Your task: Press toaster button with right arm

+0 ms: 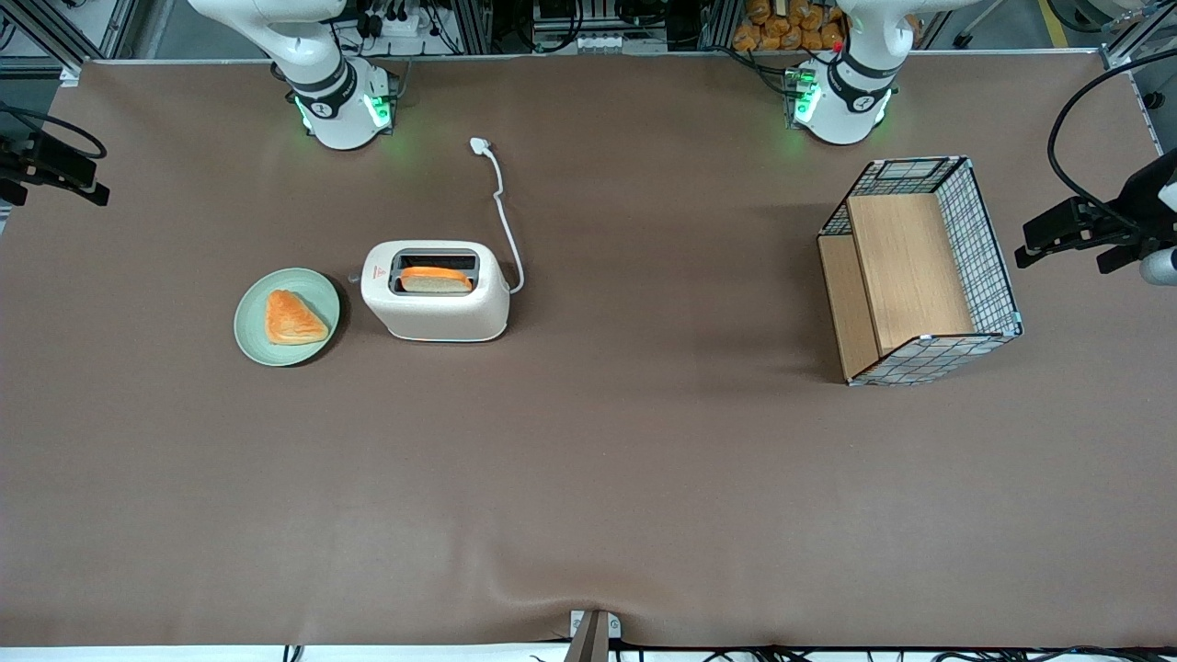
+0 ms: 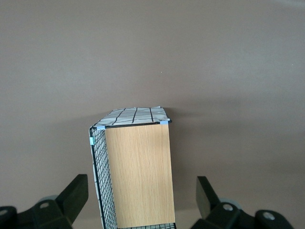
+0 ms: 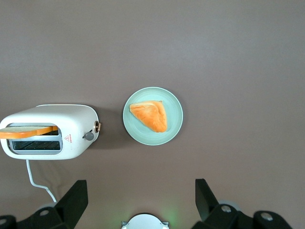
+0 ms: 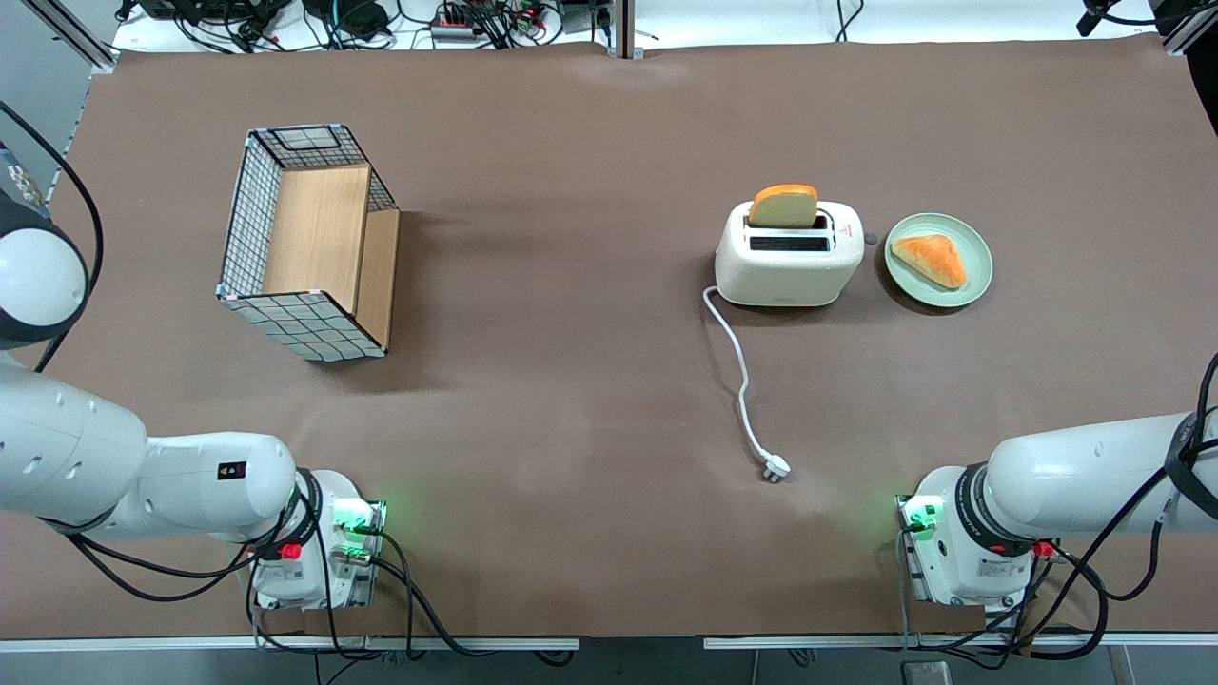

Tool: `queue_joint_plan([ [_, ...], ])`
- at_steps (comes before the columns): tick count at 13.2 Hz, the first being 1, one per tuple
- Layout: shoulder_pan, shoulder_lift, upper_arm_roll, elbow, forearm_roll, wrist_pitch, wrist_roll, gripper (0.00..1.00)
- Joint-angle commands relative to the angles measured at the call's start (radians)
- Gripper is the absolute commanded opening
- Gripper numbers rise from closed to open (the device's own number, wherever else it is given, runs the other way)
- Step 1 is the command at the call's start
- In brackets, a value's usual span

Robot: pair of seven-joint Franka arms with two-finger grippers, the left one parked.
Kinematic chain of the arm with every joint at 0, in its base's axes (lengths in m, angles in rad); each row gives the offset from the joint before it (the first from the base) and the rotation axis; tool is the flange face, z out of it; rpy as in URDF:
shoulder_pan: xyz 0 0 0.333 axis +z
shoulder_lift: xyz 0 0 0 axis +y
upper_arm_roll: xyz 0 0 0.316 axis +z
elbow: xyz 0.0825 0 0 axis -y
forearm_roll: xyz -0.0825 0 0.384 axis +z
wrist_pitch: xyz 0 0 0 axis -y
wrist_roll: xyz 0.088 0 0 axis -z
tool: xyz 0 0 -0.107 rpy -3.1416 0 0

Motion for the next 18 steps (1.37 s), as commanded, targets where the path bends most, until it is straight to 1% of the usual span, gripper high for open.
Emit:
queue_joint_plan([
  [1,-0.015,0.0,0.003,0.004,-0.004,-0.016,0.018,1.0],
  [2,-0.02,0.0,0.003,0.004,0.008,-0.018,0.019,1.0],
  [7,-0.003,0.0,0.0,0.01,0.009,-0.021,0.018,1.0],
  [9,0.041,0.018,-0.015,0.036,0.001,-0.019,0.015,1.0],
  [10,0.044,0.038,-0.02,0.065,-0.001,-0.021,0.013,1.0],
  [13,0.038,0.062,-0.021,0.084,-0.007,-0.021,0.001,1.0],
  [15,0.018,0.063,-0.021,0.081,-0.001,-0.021,0.001,1.0],
  [18,0.024,0.063,-0.02,0.079,-0.01,-0.041,0.015,1.0],
])
